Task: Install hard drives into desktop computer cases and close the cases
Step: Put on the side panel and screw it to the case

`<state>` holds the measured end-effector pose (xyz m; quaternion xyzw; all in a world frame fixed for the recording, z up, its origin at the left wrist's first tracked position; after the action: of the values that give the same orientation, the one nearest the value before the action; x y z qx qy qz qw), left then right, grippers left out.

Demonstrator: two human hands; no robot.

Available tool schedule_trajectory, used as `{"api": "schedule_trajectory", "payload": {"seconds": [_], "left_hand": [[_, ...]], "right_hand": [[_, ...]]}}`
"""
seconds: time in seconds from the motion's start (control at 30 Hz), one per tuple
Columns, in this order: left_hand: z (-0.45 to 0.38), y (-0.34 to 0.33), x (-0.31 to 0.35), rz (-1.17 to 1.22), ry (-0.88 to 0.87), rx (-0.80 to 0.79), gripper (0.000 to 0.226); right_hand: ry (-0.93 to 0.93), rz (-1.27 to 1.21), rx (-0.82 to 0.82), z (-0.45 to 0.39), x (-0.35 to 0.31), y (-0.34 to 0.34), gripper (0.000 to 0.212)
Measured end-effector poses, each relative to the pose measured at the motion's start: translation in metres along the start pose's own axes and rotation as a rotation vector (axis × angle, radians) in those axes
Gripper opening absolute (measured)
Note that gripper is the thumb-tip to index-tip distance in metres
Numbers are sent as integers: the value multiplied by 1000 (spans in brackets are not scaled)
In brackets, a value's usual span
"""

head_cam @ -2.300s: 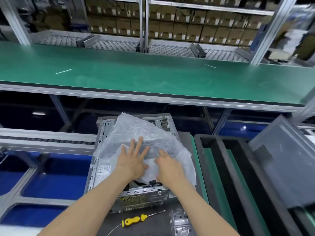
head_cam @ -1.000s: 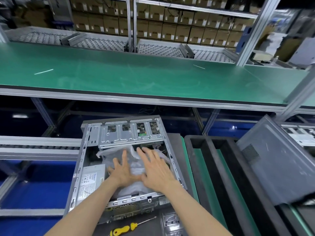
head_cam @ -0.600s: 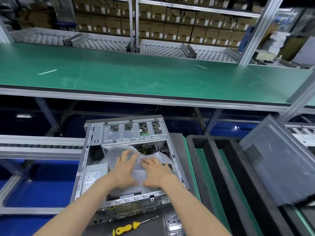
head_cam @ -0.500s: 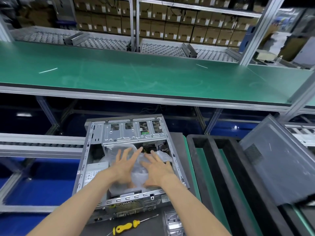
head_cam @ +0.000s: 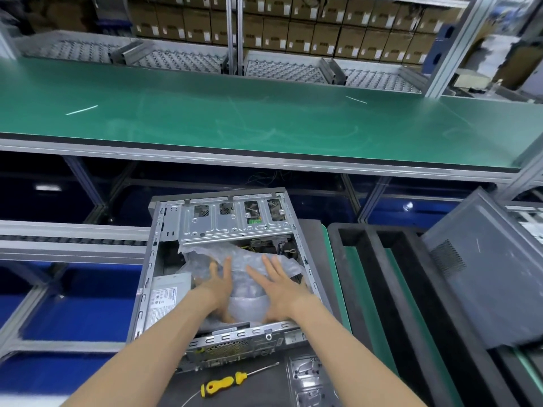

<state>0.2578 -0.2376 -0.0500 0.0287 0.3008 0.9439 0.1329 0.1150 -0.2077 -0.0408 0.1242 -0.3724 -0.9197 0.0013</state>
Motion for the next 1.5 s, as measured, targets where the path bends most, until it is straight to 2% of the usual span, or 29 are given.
{"api": "schedule_trajectory", "payload": {"seconds": [0.1, 0.27, 0.33, 0.4, 0.43, 0.53, 0.6, 0.67, 0.8, 0.9, 1.0, 1.1, 1.2, 1.33, 1.4, 1.5], "left_hand": [[1, 5, 1, 6, -13, 0, 143], [9, 6, 4, -123, 21, 79, 127], [16, 16, 4, -178, 42, 214, 110], [22, 24, 5, -227, 36, 396, 78], [24, 25, 4, -260, 31, 444, 75], [18, 22, 0, -311, 48, 375, 101], [11, 18, -4, -302, 62, 249, 127], [4, 17, -4, -268, 46, 164, 140], [-4, 16, -3, -135, 18, 60, 143], [2, 14, -2, -30, -18, 82, 131], [13, 18, 4, 74, -104, 149, 106], [31, 37, 18, 98, -194, 251, 96], [53, 72, 39, 114, -251, 487, 69], [75, 109, 89, 347, -500, 805, 42], [76, 115, 120, 341, -582, 852, 34], [65, 114, 178, 222, -653, 780, 37]], "right_hand": [[-70, 54, 16, -9, 0, -4, 113], [-65, 73, -2, -3, -5, -1, 108], [-47, 83, 56, 5, -5, 4, 102], [-58, 168, 171, 14, -7, 11, 99], [-71, 249, 233, 18, -9, 16, 101], [-130, 340, 263, 22, -11, 17, 106], [-146, 170, 197, 23, -7, 12, 105], [-98, -11, 128, 18, -4, 7, 106], [-13, -86, 109, 12, -3, 7, 119], [4, -86, 130, 10, -2, 7, 119], [11, -57, 193, 14, -3, 13, 111], [35, -47, 259, 25, -2, 24, 103], [109, -172, 373, 48, 4, 38, 79], [91, -416, 654, 85, 37, 64, 47], [52, -482, 817, 107, 63, 73, 33], [-115, -494, 945, 139, 123, 71, 27]]}}
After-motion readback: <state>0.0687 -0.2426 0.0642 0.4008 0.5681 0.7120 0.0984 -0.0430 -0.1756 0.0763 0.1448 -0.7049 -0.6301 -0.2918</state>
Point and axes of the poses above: each hand's wrist, its own z-axis away from the middle knuckle, its own y-axis out of the back of the hand, x = y × z, the point moved 7 cm from there along -z, towards the middle knuckle, and after that the axes turned 11 degrees about -x, right-handed, at the moved point
